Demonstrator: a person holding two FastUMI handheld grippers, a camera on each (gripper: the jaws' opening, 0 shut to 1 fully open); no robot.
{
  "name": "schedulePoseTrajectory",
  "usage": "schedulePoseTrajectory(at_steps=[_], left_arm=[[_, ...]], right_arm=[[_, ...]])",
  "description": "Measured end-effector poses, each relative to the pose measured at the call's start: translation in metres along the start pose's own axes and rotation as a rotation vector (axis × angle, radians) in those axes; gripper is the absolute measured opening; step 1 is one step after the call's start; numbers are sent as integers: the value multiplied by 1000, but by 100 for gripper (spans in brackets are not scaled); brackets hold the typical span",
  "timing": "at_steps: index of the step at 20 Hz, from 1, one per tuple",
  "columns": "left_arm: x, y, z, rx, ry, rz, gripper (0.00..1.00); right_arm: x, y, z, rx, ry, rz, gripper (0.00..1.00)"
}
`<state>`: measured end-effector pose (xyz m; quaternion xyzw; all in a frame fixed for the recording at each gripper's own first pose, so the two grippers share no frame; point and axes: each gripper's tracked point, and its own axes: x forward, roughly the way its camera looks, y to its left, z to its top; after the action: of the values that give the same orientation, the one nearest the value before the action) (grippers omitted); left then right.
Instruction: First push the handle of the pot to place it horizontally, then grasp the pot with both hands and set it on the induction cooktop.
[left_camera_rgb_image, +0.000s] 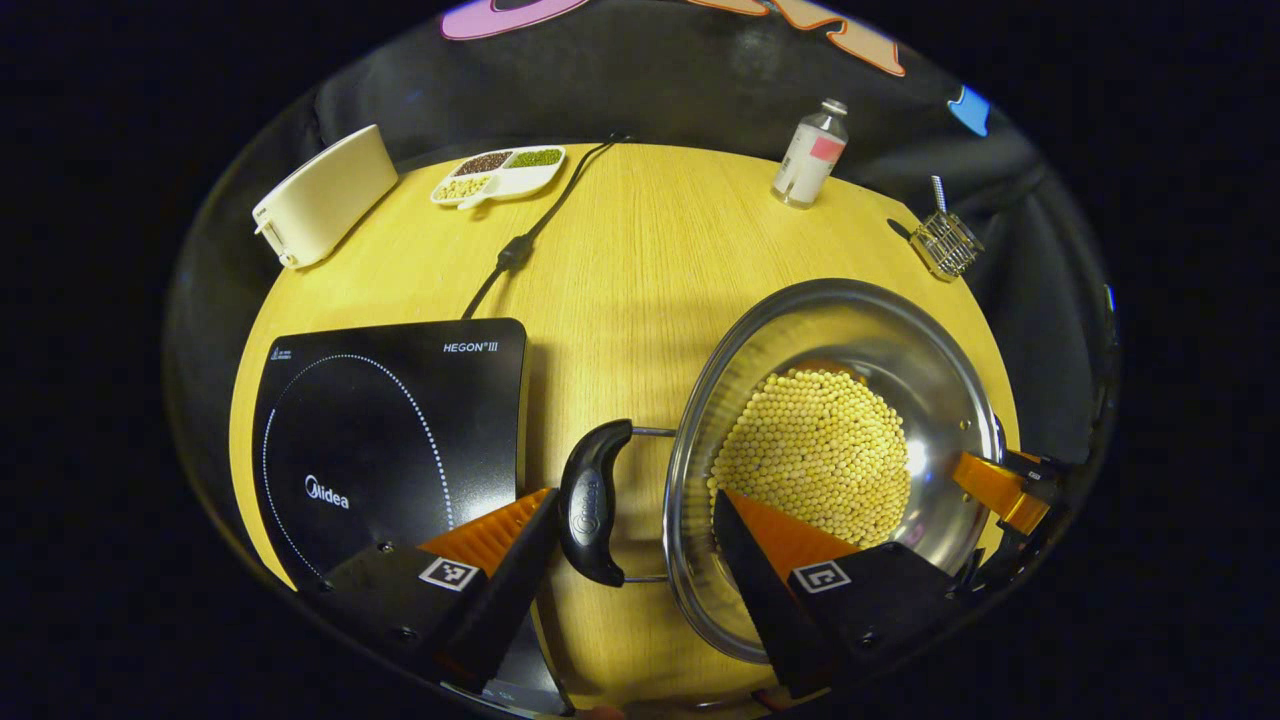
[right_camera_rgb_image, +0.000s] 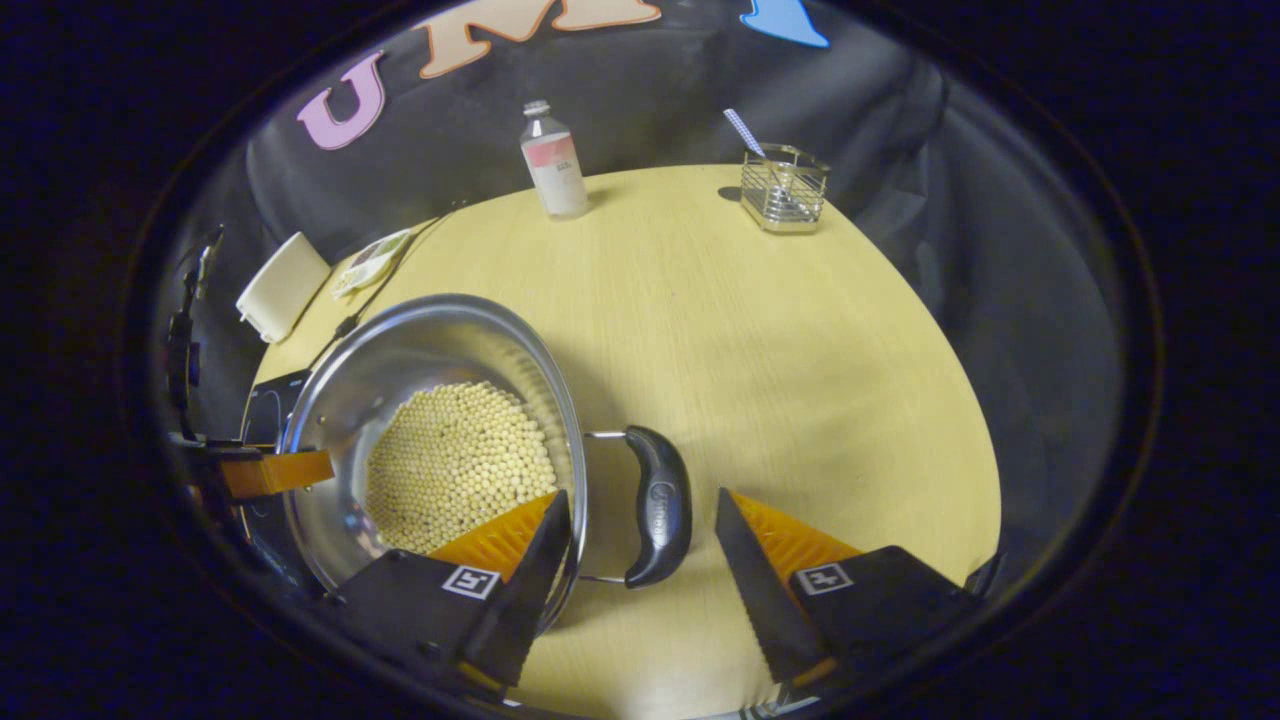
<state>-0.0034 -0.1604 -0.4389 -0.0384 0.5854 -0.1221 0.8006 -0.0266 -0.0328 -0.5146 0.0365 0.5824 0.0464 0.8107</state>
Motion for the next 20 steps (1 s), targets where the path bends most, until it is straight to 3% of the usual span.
schedulePoseTrajectory(at_steps=[5,9,20], left_arm=[[5,-1,-5,15,24,-6,94],[5,4,-3,41,22,2,74],[-8,5,5,70,-25,-19,71]], right_arm=[[4,6,-1,9,13,0,64],[1,7,-1,60,36,1,55],[-10,10,-1,81,-8,-16,54]])
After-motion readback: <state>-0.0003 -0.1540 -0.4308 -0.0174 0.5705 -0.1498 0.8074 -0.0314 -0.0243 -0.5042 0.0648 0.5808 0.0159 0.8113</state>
